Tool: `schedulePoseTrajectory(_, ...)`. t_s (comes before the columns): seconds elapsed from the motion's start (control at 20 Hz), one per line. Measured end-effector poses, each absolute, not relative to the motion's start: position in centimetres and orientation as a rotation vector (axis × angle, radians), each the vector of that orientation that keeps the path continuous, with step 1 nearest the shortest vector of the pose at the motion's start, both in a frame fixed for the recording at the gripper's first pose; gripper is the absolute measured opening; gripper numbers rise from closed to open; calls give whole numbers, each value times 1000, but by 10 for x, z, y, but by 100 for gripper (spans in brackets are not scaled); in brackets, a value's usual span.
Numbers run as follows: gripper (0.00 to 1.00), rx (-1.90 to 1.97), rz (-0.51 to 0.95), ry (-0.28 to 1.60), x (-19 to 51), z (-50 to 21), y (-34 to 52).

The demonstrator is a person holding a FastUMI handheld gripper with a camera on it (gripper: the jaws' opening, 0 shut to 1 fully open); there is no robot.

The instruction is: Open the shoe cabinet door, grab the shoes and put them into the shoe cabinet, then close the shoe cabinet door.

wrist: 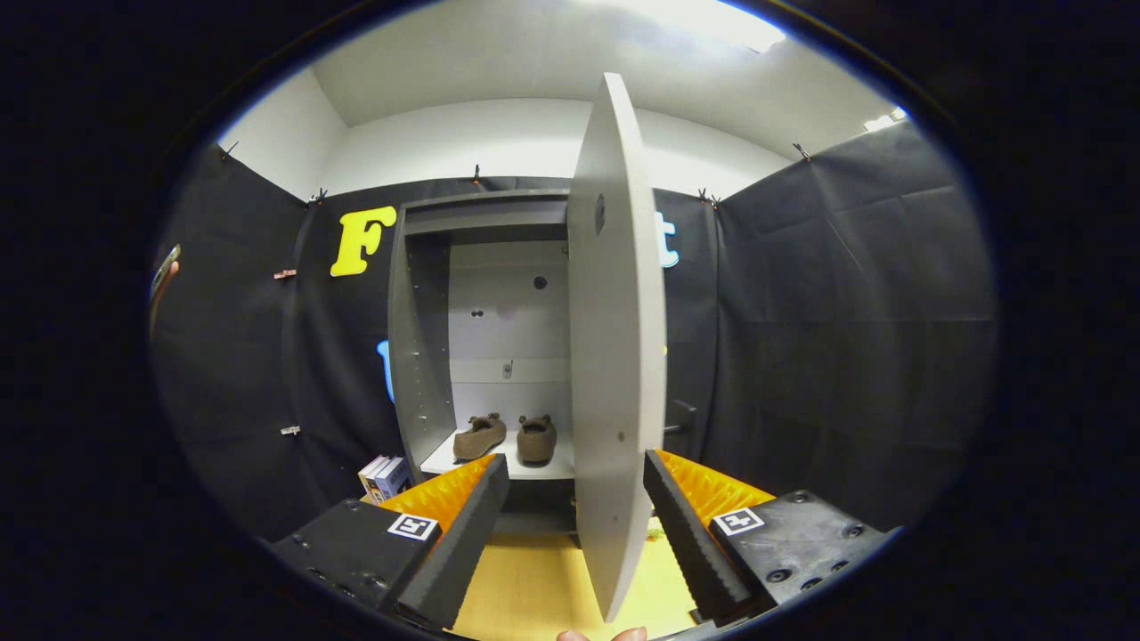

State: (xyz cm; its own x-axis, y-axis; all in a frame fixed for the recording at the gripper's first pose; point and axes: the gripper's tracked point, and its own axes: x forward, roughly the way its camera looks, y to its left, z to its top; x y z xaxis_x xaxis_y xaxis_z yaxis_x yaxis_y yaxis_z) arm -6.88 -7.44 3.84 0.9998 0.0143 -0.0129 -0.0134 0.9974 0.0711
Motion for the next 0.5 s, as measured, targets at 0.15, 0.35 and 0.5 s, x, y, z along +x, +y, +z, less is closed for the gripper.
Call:
schedulePoseTrajectory(0.15, 97, 104, -56, 27, -71, 37, -118)
schedulePoseTrajectory(0.35, 98, 169, -150, 52, -48, 20, -182)
schedulePoseTrajectory(0.5, 98, 183, -171, 71, -19, 3, -210)
